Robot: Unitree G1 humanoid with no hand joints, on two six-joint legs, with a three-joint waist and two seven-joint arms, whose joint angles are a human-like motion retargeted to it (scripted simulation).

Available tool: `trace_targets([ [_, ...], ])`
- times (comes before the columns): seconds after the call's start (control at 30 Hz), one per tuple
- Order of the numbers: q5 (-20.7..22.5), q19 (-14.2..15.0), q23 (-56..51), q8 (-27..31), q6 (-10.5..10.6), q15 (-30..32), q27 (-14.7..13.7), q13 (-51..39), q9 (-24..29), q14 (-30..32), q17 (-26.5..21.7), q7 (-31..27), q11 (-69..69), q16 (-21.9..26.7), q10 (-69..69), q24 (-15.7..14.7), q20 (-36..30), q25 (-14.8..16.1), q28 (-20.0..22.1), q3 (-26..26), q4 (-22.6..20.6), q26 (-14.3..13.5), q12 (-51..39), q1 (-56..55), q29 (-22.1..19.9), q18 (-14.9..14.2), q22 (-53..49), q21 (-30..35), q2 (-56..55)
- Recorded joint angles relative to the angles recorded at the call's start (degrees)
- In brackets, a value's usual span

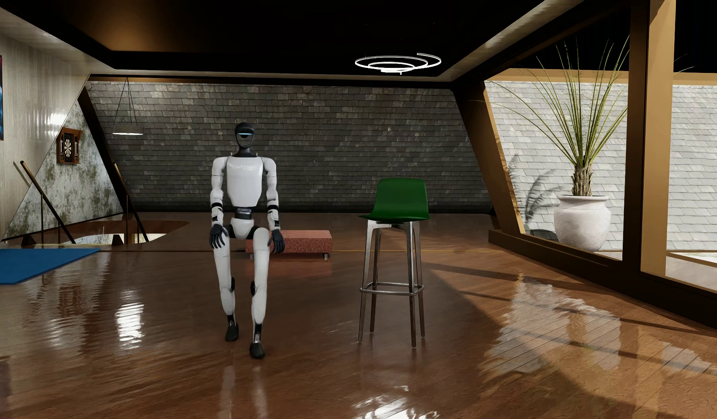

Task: Walk to the coffeetable

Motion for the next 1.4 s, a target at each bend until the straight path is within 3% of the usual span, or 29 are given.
trace_targets([
  [0.03,-0.72,0.71,0.24,0.73,-0.55,0.88,0.72,0.65,-0.21,1.97,0.04,-0.1,1.0,-0.66,0.86,0.74,-0.36,1.06,-0.62,0.13,-0.64,0.2,-0.25,1.3,0.01,0.53,1.29,-0.06,1.5],
  [0.1,-3.38,2.7,1.65,1.51,-2.31,5.38,3.08,2.78,-0.71,0.23,0.03,1.4,4.87,-2.03,2.48,2.21,-0.58,1.82,-1.96,0.1,-2.48,0.97,-1.13,4.19,-0.31,2.8,4.22,-0.47,2.89],
  [0.17,-6.66,8.84,3.29,2.53,-4.24,14.14,4.83,5.23,-1.03,-3.54,-0.59,2.19,14.36,-3.06,4.51,2.87,0.19,0.82,-3.0,0.03,-5.33,0.78,-2.28,6.82,2.2,4.75,5.29,0.08,0.63],
  [0.2,-8.43,13.56,3.59,3.52,-5.1,18.96,4.53,6.15,-0.95,-5.62,-1.78,2.59,22.05,-3.55,6.15,2.82,0.72,-0.25,-2.99,0.0,-6.96,-0.06,-2.94,7.58,4.64,5.29,4.75,1.08,-2.43],
  [0.23,-10.12,15.66,3.51,3.76,-5.94,23.68,3.7,6.99,-0.75,-7.74,-3.29,2.92,31.1,-3.98,7.77,2.75,1.12,-1.66,-2.39,0.07,-8.58,-1.05,-3.61,8.37,6.87,5.63,3.69,1.75,-6.28],
  [0.3,-15.38,15.8,3.8,2.95,-7.79,31.5,4.29,7.85,-0.16,-11.67,-5.46,3.53,48.1,-4.63,10.35,2.68,2.13,-3.34,0.21,0.39,-12.15,-3.06,-5.4,9.98,7.25,5.79,1.96,1.83,-15.51],
  [0.37,-18.8,14.79,4.44,6.46,-9.65,21.44,7.39,8.62,0.28,-14.24,-5.74,1.99,56.75,-5.11,10.78,2.68,3.42,-3.28,2.71,-0.04,-15.92,-3.18,-8.23,12.6,4.45,5.99,1.57,-0.29,-24.09],
  [0.4,-20.37,11.93,4.55,6.7,-10.34,16.91,8.37,9.21,0.37,-15.28,-5.38,0.07,56.71,-5.25,10.84,2.73,3.92,-2.91,3.43,-0.46,-17.47,-2.81,-9.85,13.91,3.41,6.12,1.7,-1.35,-27.43],
  [0.5,-19.84,5.24,2.64,9.58,-11.15,6.25,6.97,10.83,0.61,-18.58,-5.08,-7.95,44.89,-5.52,12.81,3.34,2.75,-1.7,3.32,-2.54,-20.97,-3.43,-14.77,16.36,3.3,6.14,2.05,-3.06,-35.02],
  [0.53,-17.22,5.89,1.79,13.26,-11.07,4.98,6.53,11.01,0.65,-19.29,-4.99,-10.91,38.22,-5.41,12.82,3.66,1.63,-1.61,3.05,-3.26,-21.6,-4.21,-15.88,17.43,3.23,6.09,1.87,-3.37,-36.26],
  [0.6,-9.24,12.44,0.23,29.52,-10.44,5.66,6.56,11.03,0.36,-20.33,-4.51,-16.84,22.48,-5.33,12.25,3.81,-0.49,-1.34,2.72,-4.59,-22.37,-5.57,-16.97,19.5,2.8,5.92,1.36,-4.5,-35.32],
  [0.63,-8.46,14.85,-0.58,35.53,-10.08,9.06,6.56,11.11,0.12,-20.67,-4.11,-19.7,13.6,-5.39,11.61,3.59,-1.32,-1.06,2.55,-4.98,-22.58,-5.92,-17.06,20.65,2.65,5.78,1.33,-5.24,-33.94],
  [0.67,-9.63,15.41,-1.29,34.69,-9.78,13.81,6.39,11.16,-0.02,-20.86,-3.53,-22.23,7.49,-5.24,10.68,3.28,-1.98,-0.88,2.36,-4.98,-22.45,-5.96,-16.87,22.01,2.46,5.69,1.48,-5.74,-32.77],
  [0.77,-10.56,11.63,-1.24,28.17,-8.06,12.45,5.87,9.76,0.19,-20.08,-2.86,-25.73,6.81,-4.52,12.73,2.32,-1.91,-2.31,3.1,-4.58,-21.11,-3.62,-13.98,23.96,1.73,5.98,3.02,-4.32,-29.86],
  [0.83,-10.64,9.29,-0.53,24.23,-6.35,12.76,5.27,8.35,0.28,-15.93,-2.58,-25.83,4.13,-3.78,17.22,1.81,-1.58,-2.88,2.29,-4.38,-19.95,-1.68,-10.48,22.97,1.42,6.02,4.08,-3.49,-26.76],
  [0.9,-10.36,7.44,-0.41,19.29,-4.49,12.31,2.83,7.49,0.48,-11.53,-2.02,-26.7,2.34,-1.18,25.21,3.36,-5.24,-1.37,-1.09,-4.66,-19.18,-2.61,-8.2,19.81,-0.05,4.62,5.74,-5.23,-24.05],
  [0.97,-9.46,6.08,-0.5,13.48,-2.49,10.15,1.08,6.89,0.77,-6.43,-1.0,-28.45,3.99,3.09,35.54,5.74,-10.09,-0.2,-5.6,-5.26,-18.93,-4.92,-7.43,15.36,-2.53,0.09,6.47,-6.63,-23.04],
  [1.03,-9.18,5.05,0.65,8.23,-0.81,8.17,1.18,6.2,0.9,-2.56,0.04,-30.94,5.99,6.15,41.18,5.33,-10.15,0.26,-7.46,-5.51,-18.93,-4.98,-7.14,13.22,-4.56,-6.82,5.4,-8.07,-22.46],
  [1.13,-11.48,4.19,3.36,0.66,0.21,7.04,4.19,5.57,0.96,-0.37,0.95,-35.27,7.28,6.26,41.42,0.81,-3.2,-0.18,-1.69,-5.16,-19.73,-1.36,-6.36,14.08,-3.95,-15.15,0.13,-9.22,-20.64],
  [1.27,-16.77,4.56,3.96,-9.33,-0.26,6.95,2.88,6.68,0.75,-11.42,-0.33,-28.74,8.05,4.82,37.42,-1.79,-0.6,-3.59,0.35,-5.59,-16.28,-3.22,-6.95,13.57,-0.92,-15.41,-6.54,-4.48,-18.41],
  [1.3,-17.68,4.71,3.74,-12.02,-0.25,7.11,2.49,7.14,0.68,-13.13,-0.92,-23.93,7.49,4.18,34.86,-1.66,-0.66,-3.9,0.32,-5.65,-9.05,-3.71,-7.03,11.95,-0.44,-16.23,-7.49,-3.25,-17.42],
  [1.37,-18.65,5.24,3.53,-17.05,0.2,8.17,2.81,7.84,0.09,-17.1,-2.36,2.68,4.49,2.36,24.19,-0.15,-1.46,-3.92,0.74,-5.69,9.41,-3.19,-7.24,13.63,0.28,-4.14,-7.93,-1.93,-14.99],
  [1.4,-18.97,5.71,3.5,-19.41,0.38,8.72,3.37,8.07,-0.38,-17.85,-2.83,16.53,3.03,1.64,17.78,0.92,-2.01,-3.44,0.89,-5.64,14.45,-2.58,-7.42,17.04,0.51,-2.11,-7.52,-2.09,-13.96],
])
